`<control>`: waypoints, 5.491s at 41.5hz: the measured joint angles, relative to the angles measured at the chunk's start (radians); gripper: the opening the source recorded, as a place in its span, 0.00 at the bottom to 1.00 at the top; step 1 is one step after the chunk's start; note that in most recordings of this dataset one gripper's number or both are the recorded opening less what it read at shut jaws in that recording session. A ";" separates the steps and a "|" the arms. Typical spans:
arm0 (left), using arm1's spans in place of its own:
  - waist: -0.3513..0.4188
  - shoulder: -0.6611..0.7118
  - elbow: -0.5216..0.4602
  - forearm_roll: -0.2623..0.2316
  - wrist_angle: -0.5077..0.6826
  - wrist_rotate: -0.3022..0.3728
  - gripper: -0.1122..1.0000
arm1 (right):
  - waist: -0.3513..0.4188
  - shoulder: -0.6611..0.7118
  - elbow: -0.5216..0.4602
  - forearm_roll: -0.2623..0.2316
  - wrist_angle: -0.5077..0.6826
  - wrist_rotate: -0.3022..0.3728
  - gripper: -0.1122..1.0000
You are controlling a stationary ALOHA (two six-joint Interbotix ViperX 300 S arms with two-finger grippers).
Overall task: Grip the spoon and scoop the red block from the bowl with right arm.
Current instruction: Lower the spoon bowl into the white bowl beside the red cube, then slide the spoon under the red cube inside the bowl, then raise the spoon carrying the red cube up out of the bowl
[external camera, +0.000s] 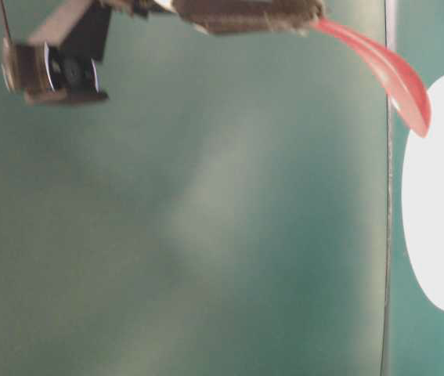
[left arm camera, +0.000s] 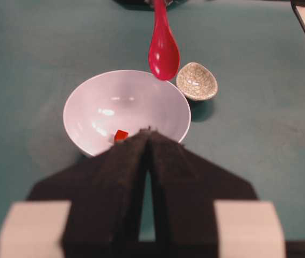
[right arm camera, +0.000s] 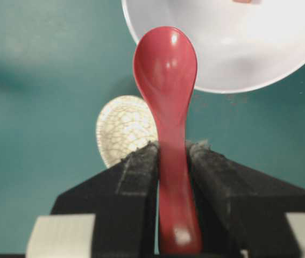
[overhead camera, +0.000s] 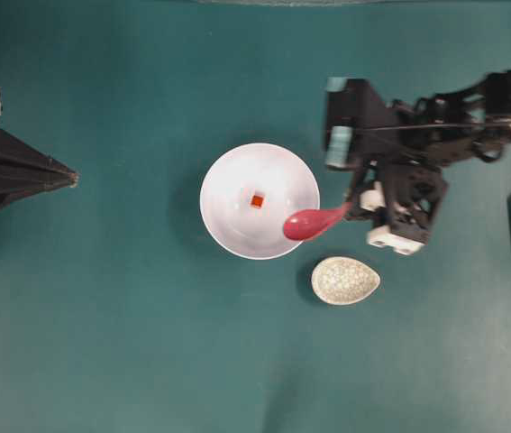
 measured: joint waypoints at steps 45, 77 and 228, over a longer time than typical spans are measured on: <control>0.000 0.002 0.000 0.000 0.003 0.005 0.10 | -0.046 0.244 -0.144 -0.137 0.051 0.044 0.32; 0.000 0.000 0.000 0.000 0.003 0.005 0.10 | -0.044 0.324 -0.212 -0.160 -0.011 0.044 0.32; 0.000 0.000 0.000 0.000 0.003 0.005 0.10 | 0.041 -0.209 0.212 -0.114 -0.690 0.202 0.30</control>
